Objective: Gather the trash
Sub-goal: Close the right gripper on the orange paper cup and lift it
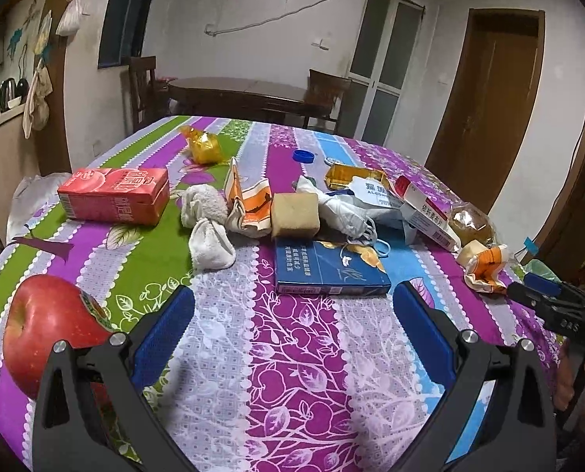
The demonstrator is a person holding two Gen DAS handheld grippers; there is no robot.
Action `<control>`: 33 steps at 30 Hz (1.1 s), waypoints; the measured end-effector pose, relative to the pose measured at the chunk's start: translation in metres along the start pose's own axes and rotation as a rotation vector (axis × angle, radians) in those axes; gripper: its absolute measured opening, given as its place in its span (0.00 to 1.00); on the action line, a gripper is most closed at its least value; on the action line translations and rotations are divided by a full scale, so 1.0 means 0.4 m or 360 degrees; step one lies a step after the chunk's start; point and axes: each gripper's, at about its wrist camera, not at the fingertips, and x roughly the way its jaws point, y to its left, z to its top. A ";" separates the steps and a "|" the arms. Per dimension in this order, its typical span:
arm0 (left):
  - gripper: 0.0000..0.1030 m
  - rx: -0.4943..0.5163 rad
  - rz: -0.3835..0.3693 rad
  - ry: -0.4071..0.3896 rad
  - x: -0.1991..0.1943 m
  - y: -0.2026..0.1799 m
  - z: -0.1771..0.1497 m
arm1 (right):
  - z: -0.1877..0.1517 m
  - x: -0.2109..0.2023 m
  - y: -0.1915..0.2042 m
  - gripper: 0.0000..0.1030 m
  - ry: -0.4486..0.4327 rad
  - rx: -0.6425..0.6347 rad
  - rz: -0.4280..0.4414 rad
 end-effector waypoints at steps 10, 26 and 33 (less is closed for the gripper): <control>0.95 0.0000 -0.0005 0.0009 0.007 -0.004 0.001 | 0.087 0.111 -0.099 0.74 0.0157 -0.0041 0.0282; 0.95 -0.0005 0.0018 0.0008 0.015 0.004 0.008 | -0.070 -0.060 0.009 0.09 0.0049 0.0140 0.0710; 0.95 -0.0005 0.0070 0.0001 0.011 0.002 -0.001 | -0.120 -0.048 0.055 0.21 0.0175 0.0114 0.0569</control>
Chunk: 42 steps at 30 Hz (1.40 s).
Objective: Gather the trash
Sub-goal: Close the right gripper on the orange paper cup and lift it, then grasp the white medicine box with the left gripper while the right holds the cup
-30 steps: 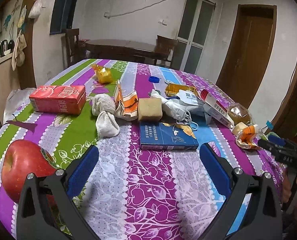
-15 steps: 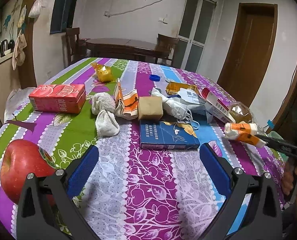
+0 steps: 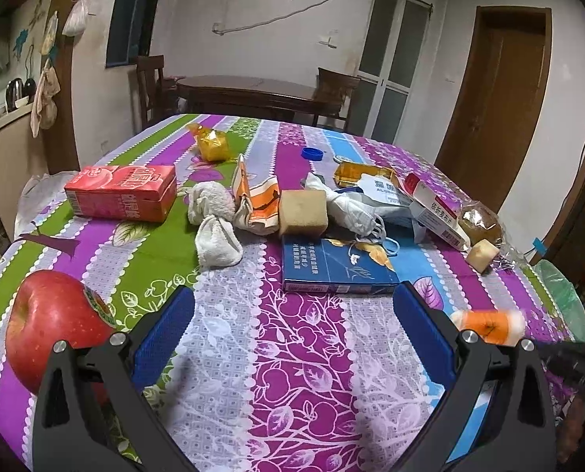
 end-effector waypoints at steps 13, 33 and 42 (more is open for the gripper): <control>0.95 0.0006 0.0022 0.0000 -0.002 -0.005 -0.004 | 0.020 0.041 0.064 0.50 -0.0011 -0.0192 -0.0029; 0.95 0.1849 -0.0614 0.0456 0.277 -0.523 0.195 | -0.134 -0.232 -0.071 0.06 -0.0389 0.0267 0.0109; 0.95 0.1998 -0.0722 0.0661 0.422 -0.564 0.227 | -0.186 -0.228 -0.168 0.07 -0.0391 0.0442 0.0076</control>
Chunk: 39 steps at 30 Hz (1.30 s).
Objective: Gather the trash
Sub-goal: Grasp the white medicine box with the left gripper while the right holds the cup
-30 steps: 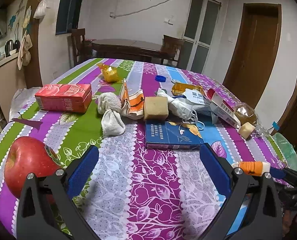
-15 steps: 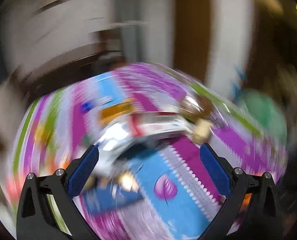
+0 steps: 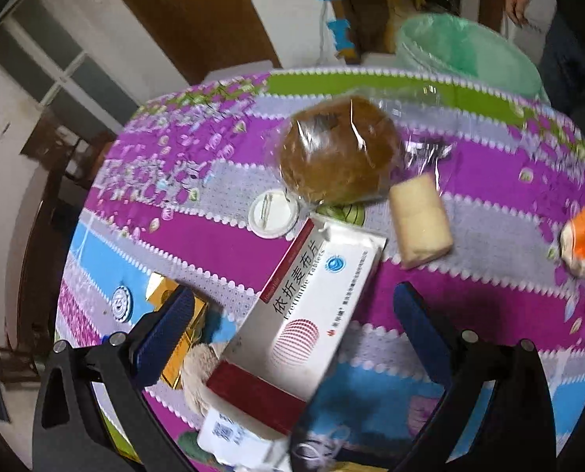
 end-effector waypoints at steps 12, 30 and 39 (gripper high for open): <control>0.45 0.0033 -0.0045 0.0092 0.038 -0.009 -0.015 | -0.001 0.004 0.019 0.07 -0.0003 -0.0014 0.0006; 0.43 -0.0925 0.0530 -0.0495 -0.305 -0.178 -0.166 | 0.100 0.009 0.121 0.06 -0.0217 -0.0228 -0.0138; 0.42 -0.1192 0.0692 -0.0539 -0.286 -0.309 -0.174 | 0.082 0.006 0.165 0.06 -0.0235 -0.0351 -0.0365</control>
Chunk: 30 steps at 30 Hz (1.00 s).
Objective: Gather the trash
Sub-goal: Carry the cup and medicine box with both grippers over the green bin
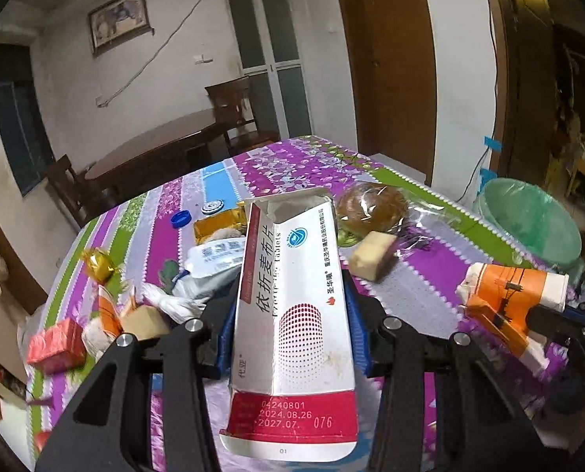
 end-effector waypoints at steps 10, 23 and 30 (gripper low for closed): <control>0.43 0.0051 0.0015 -0.0153 -0.010 -0.150 0.070 | 0.065 -0.131 -0.074 0.06 -0.0166 -0.0104 -0.0303; 0.43 0.0270 -0.0168 -0.0245 0.053 -0.435 0.185 | 0.160 -0.285 -0.302 0.06 -0.0278 -0.0097 -0.0808; 0.43 0.0337 -0.0279 -0.0230 0.101 -0.551 0.227 | 0.186 -0.308 -0.452 0.06 -0.0192 -0.0033 -0.0965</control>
